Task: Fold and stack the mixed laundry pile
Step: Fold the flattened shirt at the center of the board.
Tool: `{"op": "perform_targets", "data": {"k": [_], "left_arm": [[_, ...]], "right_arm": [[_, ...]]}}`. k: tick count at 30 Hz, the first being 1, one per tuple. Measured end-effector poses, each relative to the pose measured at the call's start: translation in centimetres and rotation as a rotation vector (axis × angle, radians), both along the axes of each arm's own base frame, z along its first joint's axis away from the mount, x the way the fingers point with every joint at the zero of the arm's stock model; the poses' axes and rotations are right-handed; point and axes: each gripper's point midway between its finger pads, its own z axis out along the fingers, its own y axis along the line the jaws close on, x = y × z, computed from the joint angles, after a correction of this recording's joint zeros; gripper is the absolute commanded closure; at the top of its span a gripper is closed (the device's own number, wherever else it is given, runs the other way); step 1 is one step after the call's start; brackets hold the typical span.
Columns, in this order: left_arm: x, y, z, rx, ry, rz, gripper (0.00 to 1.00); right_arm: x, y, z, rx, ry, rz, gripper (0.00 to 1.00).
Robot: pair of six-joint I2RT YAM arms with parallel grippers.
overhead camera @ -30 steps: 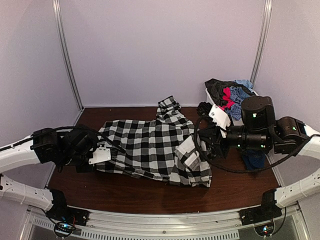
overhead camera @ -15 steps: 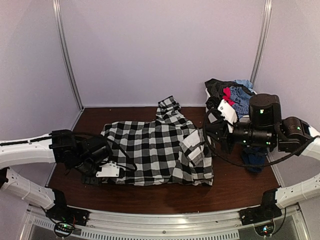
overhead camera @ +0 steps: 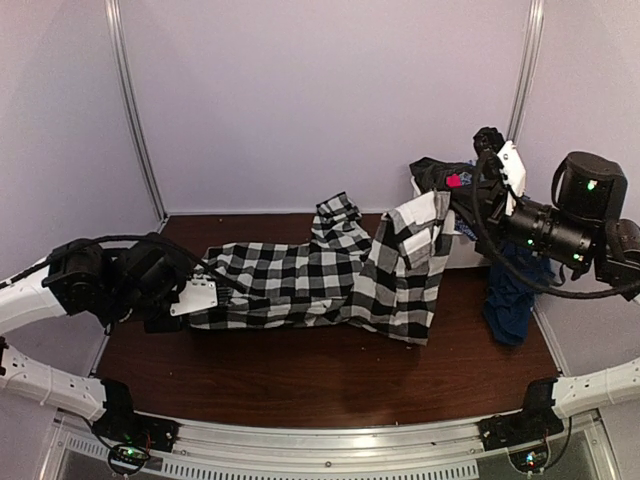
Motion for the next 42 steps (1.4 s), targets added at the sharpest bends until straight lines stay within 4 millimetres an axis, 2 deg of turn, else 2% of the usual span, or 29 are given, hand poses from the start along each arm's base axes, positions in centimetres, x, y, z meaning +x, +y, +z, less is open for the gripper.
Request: {"op": "perform_targets", "data": {"k": [3,4,6,8,12,15,20,24,29,33,37,42], "left_arm": [[-0.8,0.0,-2.9,0.067,0.086,-0.021,1.00],[-1.3,0.3,-5.1,0.123,0.143,-0.029,1.00],[-1.9,0.5,-7.0,0.168,0.198,-0.038,1.00],[-2.4,0.7,-8.0,0.180,0.226,-0.047,1.00],[-2.1,0.4,-7.9,0.155,0.198,-0.066,1.00],[-1.2,0.6,-8.4,0.164,0.178,-0.052,1.00],[0.9,2.1,-10.2,0.206,0.199,0.014,1.00],[2.4,2.2,-10.8,0.217,0.198,0.044,1.00],[4.7,2.3,-11.4,0.239,0.193,0.082,1.00],[6.7,2.3,-12.1,0.245,0.200,0.119,1.00],[7.8,2.8,-12.6,0.247,0.207,0.151,1.00],[9.0,3.4,-12.9,0.240,0.204,0.188,1.00]], "right_arm": [[-0.5,-0.1,1.0,0.017,-0.014,0.021,1.00],[-0.6,0.1,0.9,0.011,-0.009,0.033,1.00],[-0.5,1.0,-0.4,-0.028,0.017,0.056,1.00],[-0.1,2.0,-2.0,-0.073,0.039,0.070,1.00],[1.5,3.8,-6.4,-0.189,0.100,0.088,1.00],[3.2,3.9,-8.6,-0.240,0.137,0.078,1.00],[6.4,3.3,-10.8,-0.262,0.174,0.050,1.00],[9.2,3.2,-12.1,-0.270,0.190,0.035,1.00],[12.5,4.0,-12.6,-0.272,0.192,0.050,1.00],[15.8,4.5,-11.4,-0.249,0.161,0.050,1.00],[18.7,5.9,-10.6,-0.227,0.130,0.074,1.00],[22.0,8.0,-11.7,-0.237,0.130,0.106,1.00]]}}
